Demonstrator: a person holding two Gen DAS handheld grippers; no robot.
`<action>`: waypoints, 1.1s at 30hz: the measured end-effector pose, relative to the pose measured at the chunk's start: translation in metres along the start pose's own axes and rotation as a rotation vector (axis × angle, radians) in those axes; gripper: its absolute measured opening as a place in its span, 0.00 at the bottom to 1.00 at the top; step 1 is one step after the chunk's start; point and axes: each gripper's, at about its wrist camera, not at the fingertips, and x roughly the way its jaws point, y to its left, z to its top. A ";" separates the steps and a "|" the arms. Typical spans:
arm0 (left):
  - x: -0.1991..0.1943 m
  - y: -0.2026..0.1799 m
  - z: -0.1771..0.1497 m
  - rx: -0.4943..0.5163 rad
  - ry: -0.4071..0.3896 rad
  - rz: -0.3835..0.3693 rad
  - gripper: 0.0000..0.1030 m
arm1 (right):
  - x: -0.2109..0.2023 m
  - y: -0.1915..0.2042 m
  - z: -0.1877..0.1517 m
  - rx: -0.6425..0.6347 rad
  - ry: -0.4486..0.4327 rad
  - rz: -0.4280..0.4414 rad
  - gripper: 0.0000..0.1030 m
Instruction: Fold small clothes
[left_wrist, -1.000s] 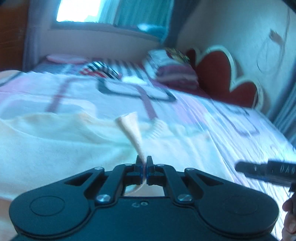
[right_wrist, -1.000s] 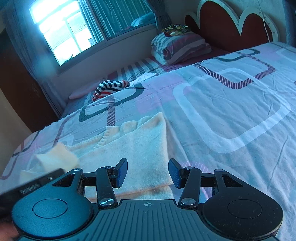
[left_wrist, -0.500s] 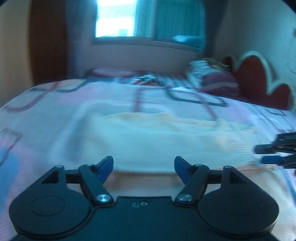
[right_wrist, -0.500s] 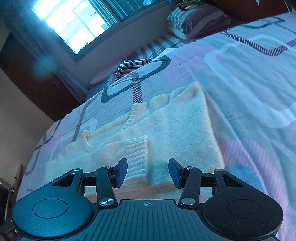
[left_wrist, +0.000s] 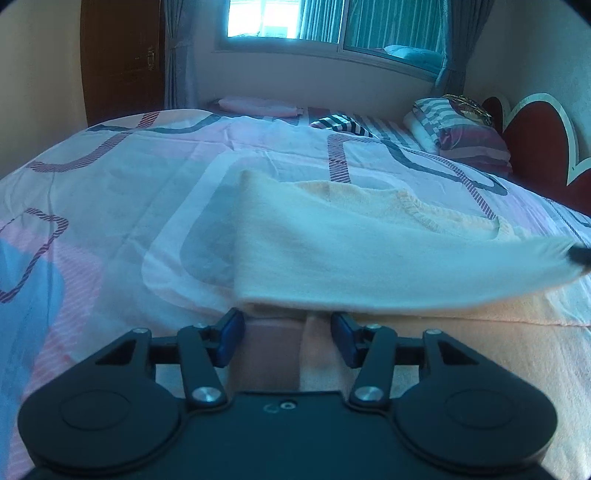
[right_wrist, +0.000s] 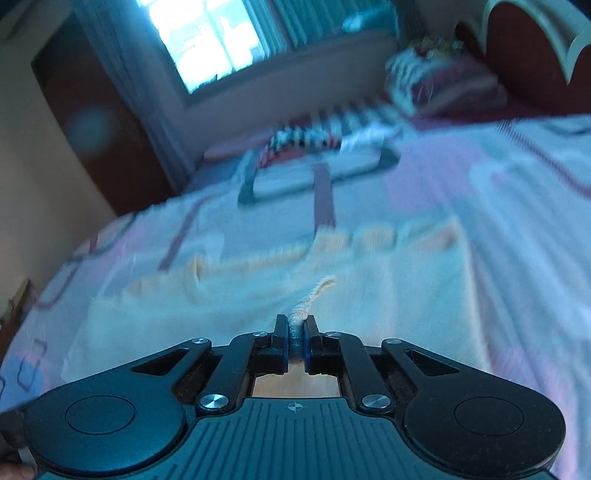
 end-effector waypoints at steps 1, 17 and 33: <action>0.000 0.001 -0.001 0.000 -0.001 -0.003 0.48 | -0.010 -0.006 0.003 0.023 -0.042 -0.027 0.06; 0.001 0.000 0.005 -0.010 0.006 -0.043 0.22 | -0.017 -0.056 -0.008 0.094 0.028 -0.142 0.06; 0.001 0.001 0.005 0.004 0.012 -0.047 0.23 | -0.006 -0.063 -0.020 0.069 0.066 -0.162 0.06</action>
